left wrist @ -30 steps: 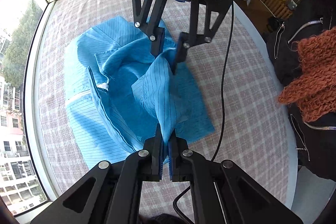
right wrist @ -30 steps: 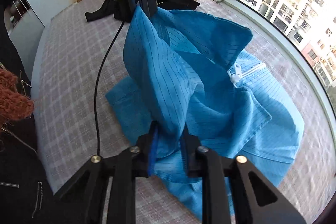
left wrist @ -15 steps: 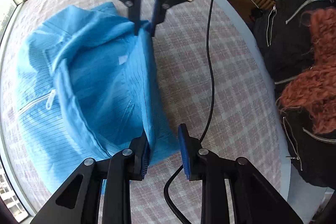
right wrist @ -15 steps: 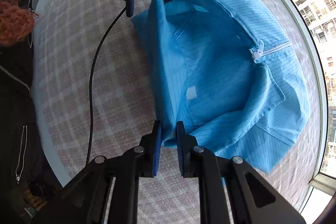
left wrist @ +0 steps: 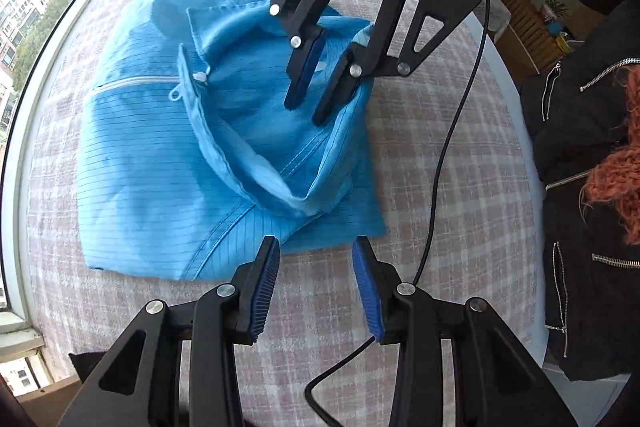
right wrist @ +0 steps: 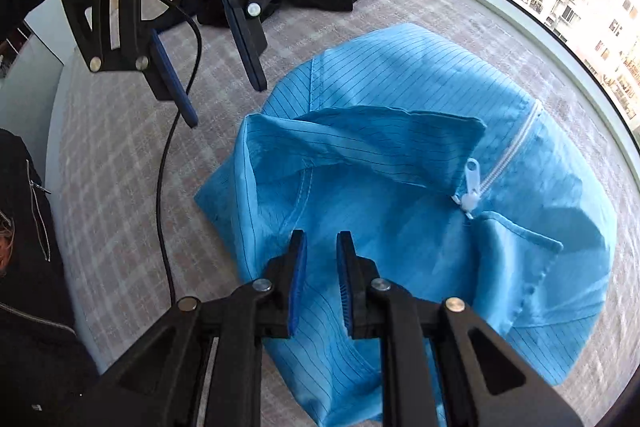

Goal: Fold clothes

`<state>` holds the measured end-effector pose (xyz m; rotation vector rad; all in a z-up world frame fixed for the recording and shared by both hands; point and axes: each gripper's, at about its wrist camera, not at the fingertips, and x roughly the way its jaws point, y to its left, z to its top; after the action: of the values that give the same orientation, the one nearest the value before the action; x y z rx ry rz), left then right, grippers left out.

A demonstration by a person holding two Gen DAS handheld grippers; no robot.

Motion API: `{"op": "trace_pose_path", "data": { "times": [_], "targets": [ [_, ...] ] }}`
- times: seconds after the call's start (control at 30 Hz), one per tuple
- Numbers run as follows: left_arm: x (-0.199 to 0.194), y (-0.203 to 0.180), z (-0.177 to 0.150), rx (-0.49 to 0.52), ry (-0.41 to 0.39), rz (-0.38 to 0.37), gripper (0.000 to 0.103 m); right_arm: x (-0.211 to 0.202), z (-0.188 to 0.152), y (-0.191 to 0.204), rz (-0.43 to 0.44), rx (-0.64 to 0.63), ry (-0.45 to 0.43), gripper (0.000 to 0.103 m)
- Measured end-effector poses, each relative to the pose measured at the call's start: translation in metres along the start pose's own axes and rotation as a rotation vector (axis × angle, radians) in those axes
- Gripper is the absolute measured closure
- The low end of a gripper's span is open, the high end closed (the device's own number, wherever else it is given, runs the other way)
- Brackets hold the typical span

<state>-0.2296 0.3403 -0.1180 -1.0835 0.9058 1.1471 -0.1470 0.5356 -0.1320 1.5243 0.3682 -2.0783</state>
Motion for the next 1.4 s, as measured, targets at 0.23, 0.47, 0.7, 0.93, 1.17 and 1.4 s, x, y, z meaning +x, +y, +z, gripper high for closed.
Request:
{"op": "trace_pose_path", "data": {
  "times": [0.23,0.47,0.7,0.93,1.17,1.4],
  "targets": [
    [0.018,-0.004,0.018,0.051,-0.049,-0.074,0.067,-0.024,-0.024,-0.006,0.031,0.056,0.006,0.087],
    [-0.004,0.009,0.014,-0.043,-0.157,-0.052,0.067,-0.060,-0.002,-0.040,0.053,0.130,-0.151,0.087],
    [0.007,0.010,0.019,-0.084,-0.275,-0.141,0.066,-0.024,0.038,-0.045,0.136,0.048,-0.075,0.087],
    [-0.012,0.016,-0.008,-0.147,-0.352,-0.071,0.066,-0.013,0.028,-0.044,0.163,0.027,-0.035,0.087],
    [-0.008,0.024,-0.009,-0.210,-0.334,-0.016,0.066,-0.016,0.025,-0.052,0.136,0.032,-0.037,0.087],
    [0.002,0.030,0.002,-0.178,-0.276,0.048,0.056,-0.006,0.031,-0.051,0.135,0.023,-0.033,0.087]
  ]
}}
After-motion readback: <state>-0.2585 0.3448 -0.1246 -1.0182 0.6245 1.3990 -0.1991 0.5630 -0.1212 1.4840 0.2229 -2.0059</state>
